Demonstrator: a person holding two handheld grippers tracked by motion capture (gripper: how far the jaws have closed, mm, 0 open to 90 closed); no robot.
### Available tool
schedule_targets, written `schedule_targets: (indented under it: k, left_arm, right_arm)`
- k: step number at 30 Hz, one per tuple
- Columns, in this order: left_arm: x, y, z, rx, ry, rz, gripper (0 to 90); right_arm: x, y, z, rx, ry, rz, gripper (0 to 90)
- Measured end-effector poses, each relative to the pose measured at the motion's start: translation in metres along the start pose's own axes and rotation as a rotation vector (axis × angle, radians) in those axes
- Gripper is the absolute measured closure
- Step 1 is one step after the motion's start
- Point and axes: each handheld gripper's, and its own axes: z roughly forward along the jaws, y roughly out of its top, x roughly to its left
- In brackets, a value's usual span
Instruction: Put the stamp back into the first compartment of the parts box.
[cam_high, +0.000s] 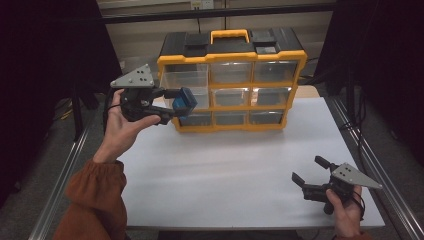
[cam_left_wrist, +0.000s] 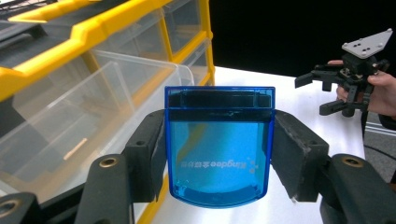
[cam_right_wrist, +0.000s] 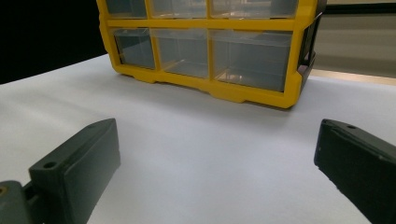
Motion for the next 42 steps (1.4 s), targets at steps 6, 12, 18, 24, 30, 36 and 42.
schedule_targets:
  k: [6, 12, 18, 24, 30, 36, 42]
  left_arm:
    - [0.003, 0.009, -0.002, 0.025, 0.009, 0.011, 41.3]
    - [0.012, 0.018, -0.010, 0.054, 0.023, 0.010, 41.3]
    - [0.021, 0.028, -0.016, 0.070, 0.054, 0.009, 41.3]
    - [0.032, 0.037, -0.017, 0.118, 0.085, 0.005, 41.3]
    - [0.041, 0.044, -0.017, 0.141, 0.102, -0.002, 41.3]
    - [0.054, 0.052, -0.013, 0.172, 0.103, -0.011, 41.3]
    - [0.061, 0.058, -0.004, 0.203, 0.113, -0.027, 41.3]
  right_arm:
    - [0.000, 0.000, 0.000, -0.003, -0.009, -0.004, 0.4]
    - [0.000, 0.000, 0.000, -0.004, -0.010, -0.005, 0.4]
    - [0.000, 0.000, 0.000, -0.004, -0.009, -0.006, 0.3]
    - [0.001, 0.000, 0.000, 0.000, -0.001, -0.002, 0.0]
    - [0.001, 0.000, 0.001, 0.003, 0.001, -0.001, 0.0]
    - [0.001, 0.000, 0.000, 0.003, 0.001, 0.000, 0.0]
    - [0.001, 0.000, 0.000, 0.002, 0.000, 0.002, 0.0]
